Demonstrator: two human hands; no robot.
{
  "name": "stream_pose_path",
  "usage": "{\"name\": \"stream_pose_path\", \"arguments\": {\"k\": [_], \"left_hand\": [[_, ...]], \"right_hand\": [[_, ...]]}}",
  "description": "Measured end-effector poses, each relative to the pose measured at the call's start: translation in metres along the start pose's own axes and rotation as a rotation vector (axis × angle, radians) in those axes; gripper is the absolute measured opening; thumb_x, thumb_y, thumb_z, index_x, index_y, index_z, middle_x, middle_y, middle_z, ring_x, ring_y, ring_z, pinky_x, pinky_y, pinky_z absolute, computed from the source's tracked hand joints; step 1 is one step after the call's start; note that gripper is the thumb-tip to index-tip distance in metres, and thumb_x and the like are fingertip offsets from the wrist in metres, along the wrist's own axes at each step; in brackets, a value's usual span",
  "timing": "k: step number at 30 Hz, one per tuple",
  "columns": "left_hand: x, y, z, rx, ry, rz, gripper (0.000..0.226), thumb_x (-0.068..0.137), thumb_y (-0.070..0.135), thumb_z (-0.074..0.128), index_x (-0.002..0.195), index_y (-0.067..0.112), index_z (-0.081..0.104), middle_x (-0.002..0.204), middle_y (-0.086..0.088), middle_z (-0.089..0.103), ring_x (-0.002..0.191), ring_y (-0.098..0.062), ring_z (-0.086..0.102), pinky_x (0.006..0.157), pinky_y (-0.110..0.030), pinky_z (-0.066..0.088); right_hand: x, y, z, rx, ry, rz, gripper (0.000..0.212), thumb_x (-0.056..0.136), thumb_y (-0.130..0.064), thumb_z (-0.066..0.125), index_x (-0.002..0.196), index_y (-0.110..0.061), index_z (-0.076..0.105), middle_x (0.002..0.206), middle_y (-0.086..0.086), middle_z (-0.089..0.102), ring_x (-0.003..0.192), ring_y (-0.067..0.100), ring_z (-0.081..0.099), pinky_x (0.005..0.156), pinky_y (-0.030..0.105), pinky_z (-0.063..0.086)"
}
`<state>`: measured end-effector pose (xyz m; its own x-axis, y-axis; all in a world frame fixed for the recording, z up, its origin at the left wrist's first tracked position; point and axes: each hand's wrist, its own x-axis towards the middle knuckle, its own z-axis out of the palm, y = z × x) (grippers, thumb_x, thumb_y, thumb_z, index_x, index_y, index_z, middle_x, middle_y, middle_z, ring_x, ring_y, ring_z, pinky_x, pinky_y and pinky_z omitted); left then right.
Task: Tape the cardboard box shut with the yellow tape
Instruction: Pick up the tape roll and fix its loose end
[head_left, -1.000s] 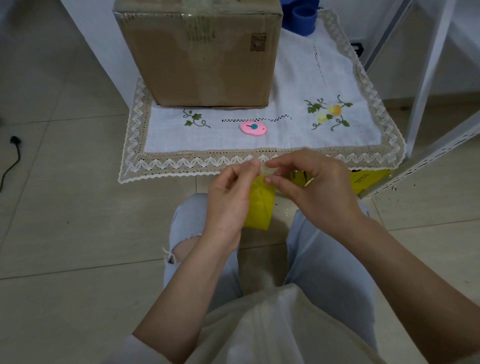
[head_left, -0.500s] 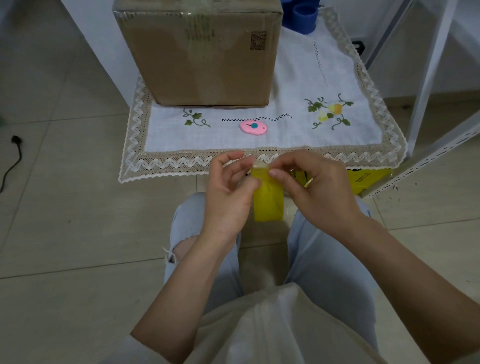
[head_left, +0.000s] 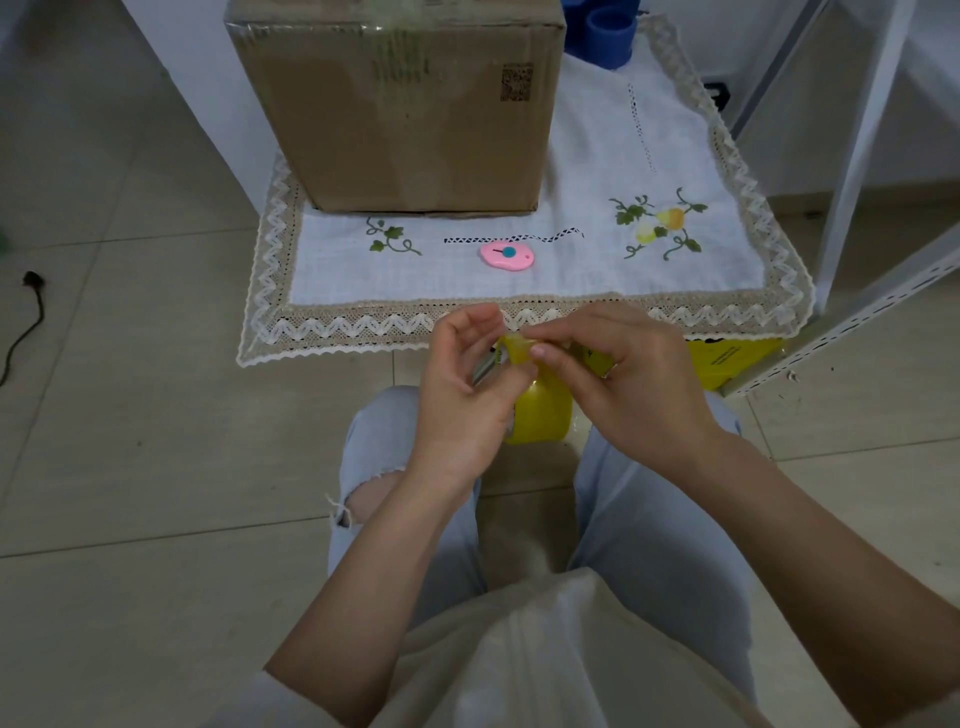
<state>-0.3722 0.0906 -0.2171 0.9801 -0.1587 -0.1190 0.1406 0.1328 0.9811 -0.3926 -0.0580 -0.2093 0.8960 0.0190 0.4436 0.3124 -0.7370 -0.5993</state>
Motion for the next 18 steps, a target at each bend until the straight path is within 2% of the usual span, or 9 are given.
{"name": "stream_pose_path", "arguments": {"k": [3, 4, 7, 10, 13, 16, 18], "left_hand": [[-0.003, -0.006, 0.0, 0.074, 0.037, -0.034, 0.045, 0.076, -0.002, 0.076, 0.104, 0.022, 0.051, 0.104, 0.008, 0.056, 0.092, 0.015, 0.054, 0.079, -0.01, 0.049], [-0.003, -0.008, 0.0, 0.098, 0.044, -0.053, 0.043, 0.074, 0.003, 0.079, 0.102, 0.02, 0.051, 0.098, 0.008, 0.056, 0.084, 0.014, 0.054, 0.073, -0.01, 0.049], [-0.004, -0.011, -0.001, 0.112, -0.049, -0.146, 0.028, 0.08, 0.015, 0.077, 0.101, 0.011, 0.059, 0.092, -0.001, 0.065, 0.081, -0.005, 0.06, 0.075, -0.024, 0.051], [-0.004, -0.012, 0.0, 0.098, -0.152, -0.16, 0.014, 0.091, 0.012, 0.064, 0.102, 0.003, 0.066, 0.086, -0.011, 0.066, 0.079, -0.017, 0.058, 0.076, -0.036, 0.048], [-0.003, -0.014, 0.0, 0.101, -0.162, -0.131, 0.008, 0.091, 0.013, 0.064, 0.096, 0.009, 0.07, 0.083, -0.014, 0.066, 0.078, -0.018, 0.056, 0.075, -0.037, 0.046], [-0.003, -0.017, -0.002, 0.097, -0.161, -0.122, 0.006, 0.09, 0.012, 0.066, 0.093, 0.011, 0.07, 0.083, -0.014, 0.067, 0.078, -0.02, 0.057, 0.075, -0.038, 0.047], [-0.002, -0.018, -0.003, 0.086, -0.163, -0.107, 0.004, 0.088, 0.013, 0.067, 0.092, 0.011, 0.069, 0.081, -0.011, 0.068, 0.076, -0.018, 0.057, 0.075, -0.037, 0.048]], "right_hand": [[-0.001, 0.0, 0.0, -0.003, 0.036, 0.032, 0.014, 0.089, -0.023, 0.068, 0.1, -0.02, 0.075, 0.087, -0.002, 0.073, 0.08, 0.013, 0.065, 0.071, 0.032, 0.053], [-0.002, 0.0, 0.0, -0.008, 0.042, 0.038, 0.014, 0.088, -0.023, 0.068, 0.1, -0.019, 0.075, 0.087, -0.002, 0.073, 0.08, 0.013, 0.065, 0.072, 0.032, 0.053], [-0.001, 0.0, 0.0, -0.006, 0.044, 0.04, 0.014, 0.087, -0.021, 0.069, 0.098, -0.017, 0.076, 0.083, -0.001, 0.072, 0.076, 0.014, 0.063, 0.072, 0.028, 0.051], [0.0, 0.0, 0.001, -0.015, 0.02, 0.022, 0.011, 0.087, -0.017, 0.069, 0.096, -0.014, 0.075, 0.079, 0.001, 0.07, 0.073, 0.014, 0.061, 0.071, 0.026, 0.049], [0.0, 0.001, 0.002, -0.007, -0.045, 0.007, 0.01, 0.09, -0.016, 0.065, 0.095, -0.013, 0.073, 0.081, 0.001, 0.067, 0.075, 0.008, 0.055, 0.071, 0.021, 0.046], [0.0, 0.002, 0.001, 0.032, -0.071, 0.045, 0.012, 0.091, -0.017, 0.062, 0.095, -0.013, 0.072, 0.081, 0.002, 0.064, 0.073, 0.009, 0.053, 0.068, 0.019, 0.044], [0.001, 0.001, -0.001, 0.088, -0.08, 0.094, 0.01, 0.09, -0.016, 0.064, 0.095, -0.014, 0.072, 0.082, -0.001, 0.064, 0.073, 0.002, 0.053, 0.067, 0.011, 0.041]]}}
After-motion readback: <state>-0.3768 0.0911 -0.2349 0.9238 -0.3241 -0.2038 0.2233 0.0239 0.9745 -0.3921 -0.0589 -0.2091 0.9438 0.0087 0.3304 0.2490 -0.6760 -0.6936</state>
